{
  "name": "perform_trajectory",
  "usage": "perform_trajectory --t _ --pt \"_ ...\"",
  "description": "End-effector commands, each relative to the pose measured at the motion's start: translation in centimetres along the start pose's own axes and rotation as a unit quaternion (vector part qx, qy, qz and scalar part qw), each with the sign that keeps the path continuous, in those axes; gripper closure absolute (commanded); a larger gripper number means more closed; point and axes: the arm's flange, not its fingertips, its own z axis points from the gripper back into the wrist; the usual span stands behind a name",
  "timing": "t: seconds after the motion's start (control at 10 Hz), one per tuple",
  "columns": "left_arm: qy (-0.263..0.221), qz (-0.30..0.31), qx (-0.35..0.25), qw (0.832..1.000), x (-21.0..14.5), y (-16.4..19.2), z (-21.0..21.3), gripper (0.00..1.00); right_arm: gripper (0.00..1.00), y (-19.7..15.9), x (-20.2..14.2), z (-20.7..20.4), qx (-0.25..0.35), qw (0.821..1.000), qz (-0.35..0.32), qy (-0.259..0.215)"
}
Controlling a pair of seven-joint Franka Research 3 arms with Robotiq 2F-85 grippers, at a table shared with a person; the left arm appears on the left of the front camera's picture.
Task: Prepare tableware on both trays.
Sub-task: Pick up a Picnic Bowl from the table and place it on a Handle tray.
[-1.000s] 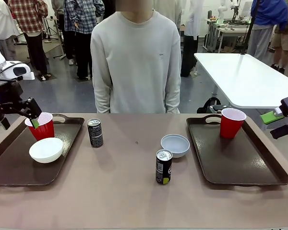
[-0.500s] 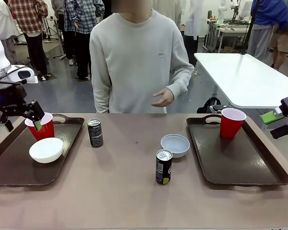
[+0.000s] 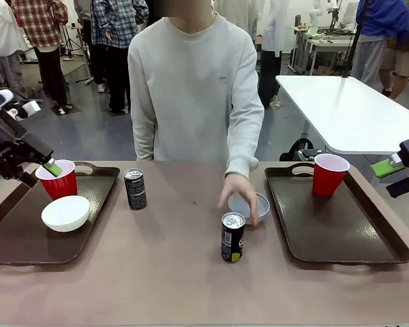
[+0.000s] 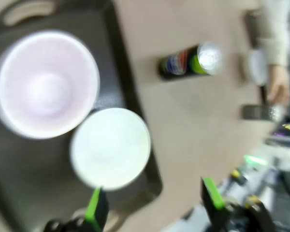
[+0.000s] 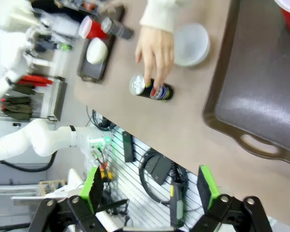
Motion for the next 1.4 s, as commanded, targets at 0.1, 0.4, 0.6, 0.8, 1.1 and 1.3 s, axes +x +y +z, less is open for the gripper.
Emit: perform_trajectory --t 0.1,0.4,0.6,0.8,1.1,1.3 --pt "0.037 -0.064 -0.197 0.978 -0.1 2.2 -1.7 0.0 0.0 10.7 -0.7 2.4 -0.2 0.979 0.031 0.012" --pt "-0.009 -0.045 -0.299 0.953 -2.6 0.8 -2.7 0.0 0.0 18.6 2.9 -0.5 -0.345 0.936 0.045 0.055" --pt "-0.08 0.011 -0.319 0.944 -6.4 0.0 -1.3 0.0 0.0 20.1 5.9 -4.1 -0.375 0.922 0.032 0.089" --pt "-0.128 0.024 -0.328 0.936 -9.7 -0.2 0.5 0.0 0.0 20.4 7.7 -7.3 -0.36 0.929 0.009 0.081" --pt "-0.129 0.038 -0.277 0.952 -11.5 -3.7 0.6 0.0 0.0 19.7 7.3 -9.7 -0.303 0.95 0.008 0.071" --pt "-0.128 0.021 -0.332 0.934 -9.9 0.3 1.7 0.0 0.0 19.2 8.5 -9.5 -0.353 0.932 0.005 0.084"
